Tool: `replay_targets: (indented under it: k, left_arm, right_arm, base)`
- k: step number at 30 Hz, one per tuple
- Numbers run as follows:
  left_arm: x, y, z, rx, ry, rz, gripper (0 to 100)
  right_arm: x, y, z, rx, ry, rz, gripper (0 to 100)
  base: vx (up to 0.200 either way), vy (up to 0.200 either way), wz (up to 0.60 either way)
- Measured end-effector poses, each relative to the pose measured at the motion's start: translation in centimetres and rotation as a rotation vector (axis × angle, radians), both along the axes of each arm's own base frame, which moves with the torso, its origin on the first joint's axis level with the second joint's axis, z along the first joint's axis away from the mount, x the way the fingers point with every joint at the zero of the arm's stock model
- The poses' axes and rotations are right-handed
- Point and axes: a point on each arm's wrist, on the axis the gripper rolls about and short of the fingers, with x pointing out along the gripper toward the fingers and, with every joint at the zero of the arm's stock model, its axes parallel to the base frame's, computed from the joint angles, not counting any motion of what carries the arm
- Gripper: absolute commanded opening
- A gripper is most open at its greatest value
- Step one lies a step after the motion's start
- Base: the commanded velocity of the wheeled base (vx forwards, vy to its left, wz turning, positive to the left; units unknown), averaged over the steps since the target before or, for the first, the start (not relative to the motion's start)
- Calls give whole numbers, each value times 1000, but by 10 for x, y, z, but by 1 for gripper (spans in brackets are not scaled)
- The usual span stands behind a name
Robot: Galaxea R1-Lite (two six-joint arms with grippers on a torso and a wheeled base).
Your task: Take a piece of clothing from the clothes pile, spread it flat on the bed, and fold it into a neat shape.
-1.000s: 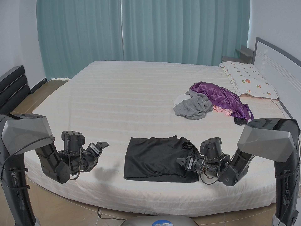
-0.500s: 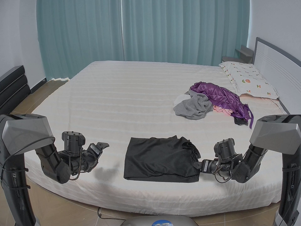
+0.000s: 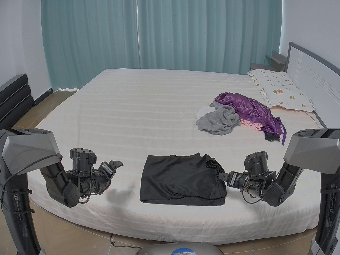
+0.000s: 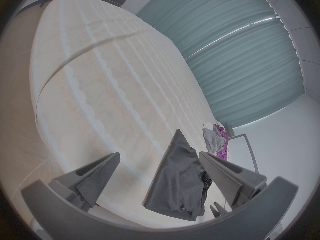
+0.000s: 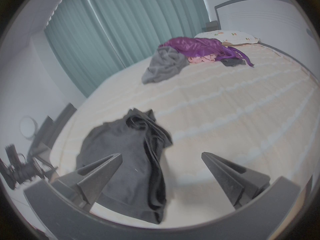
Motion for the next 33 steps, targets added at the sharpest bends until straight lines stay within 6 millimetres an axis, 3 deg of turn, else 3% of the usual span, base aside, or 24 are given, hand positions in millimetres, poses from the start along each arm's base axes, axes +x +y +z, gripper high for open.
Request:
replay_targets:
  k: [11,20,33]
  left_arm:
    - [1,2,0,-3,-1,4,100]
    - [0,1,0,1,-2,3,100]
    - [-1,1,0,5,1,2,100]
  right_arm:
    - [10,6,15,286,-32,-33,100]
    - [17,23,21,370,-16,17,100]
    - [34,82,16,361,59,139,100]
  base:
    - [164,0,0]
    - [0,0,0]
    - [0,0,0]
